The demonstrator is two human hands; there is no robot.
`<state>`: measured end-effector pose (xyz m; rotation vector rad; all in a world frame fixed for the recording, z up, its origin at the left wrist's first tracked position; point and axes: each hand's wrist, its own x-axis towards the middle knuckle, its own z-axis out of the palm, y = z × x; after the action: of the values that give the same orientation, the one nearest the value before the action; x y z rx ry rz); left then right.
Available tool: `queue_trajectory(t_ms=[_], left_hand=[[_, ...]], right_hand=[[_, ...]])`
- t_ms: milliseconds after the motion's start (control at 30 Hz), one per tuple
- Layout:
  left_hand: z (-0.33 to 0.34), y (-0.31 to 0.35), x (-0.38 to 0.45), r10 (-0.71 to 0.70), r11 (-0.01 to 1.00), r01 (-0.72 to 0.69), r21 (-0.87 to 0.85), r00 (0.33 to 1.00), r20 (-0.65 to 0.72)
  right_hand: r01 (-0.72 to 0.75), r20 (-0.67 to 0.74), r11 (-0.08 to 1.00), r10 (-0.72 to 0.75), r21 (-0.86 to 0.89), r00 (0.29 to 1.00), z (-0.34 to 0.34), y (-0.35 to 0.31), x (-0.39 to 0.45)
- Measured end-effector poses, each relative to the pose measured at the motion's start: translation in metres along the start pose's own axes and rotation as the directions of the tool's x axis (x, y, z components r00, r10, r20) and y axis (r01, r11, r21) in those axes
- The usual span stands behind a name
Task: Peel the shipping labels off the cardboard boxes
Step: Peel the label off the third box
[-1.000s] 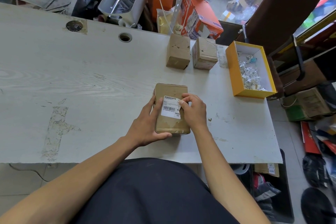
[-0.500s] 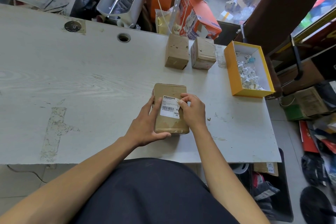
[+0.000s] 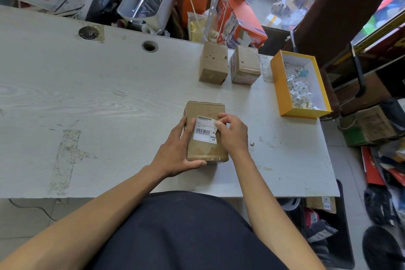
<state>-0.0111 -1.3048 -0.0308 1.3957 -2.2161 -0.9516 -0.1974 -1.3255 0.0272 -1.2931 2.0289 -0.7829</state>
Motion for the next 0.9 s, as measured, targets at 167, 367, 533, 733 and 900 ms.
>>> queue_trajectory(t_ms=[167, 367, 533, 733, 900], left_hand=[[-0.0001, -0.0001, 0.0004, -0.002, 1.0, 0.002, -0.005, 1.0, 0.004], [-0.0003, -0.0003, 0.0003, -0.007, 1.0, 0.007, 0.001, 1.0, 0.007], [0.0001, -0.0006, 0.0002, -0.004, 1.0, 0.004, -0.005, 1.0, 0.005], [0.0004, -0.0008, 0.0003, -0.003, 1.0, 0.003, 0.003, 1.0, 0.004], [0.0005, -0.0021, -0.0005, 0.002, 1.0, -0.002, -0.002, 1.0, 0.001]], right_hand=[[0.001, -0.006, 1.0, -0.001, 0.003, 1.0, 0.0003, 0.0004, 0.0001], [0.001, -0.008, 1.0, -0.001, 0.0, 1.0, 0.0006, 0.0013, 0.0009], [0.001, -0.008, 1.0, -0.001, 0.006, 1.0, 0.0006, 0.0014, 0.001], [-0.03, -0.022, 0.999, 0.031, 0.025, 0.999, 0.0006, 0.0019, 0.003], [-0.049, -0.017, 0.999, 0.049, 0.01, 0.999, -0.002, 0.0047, 0.0092]])
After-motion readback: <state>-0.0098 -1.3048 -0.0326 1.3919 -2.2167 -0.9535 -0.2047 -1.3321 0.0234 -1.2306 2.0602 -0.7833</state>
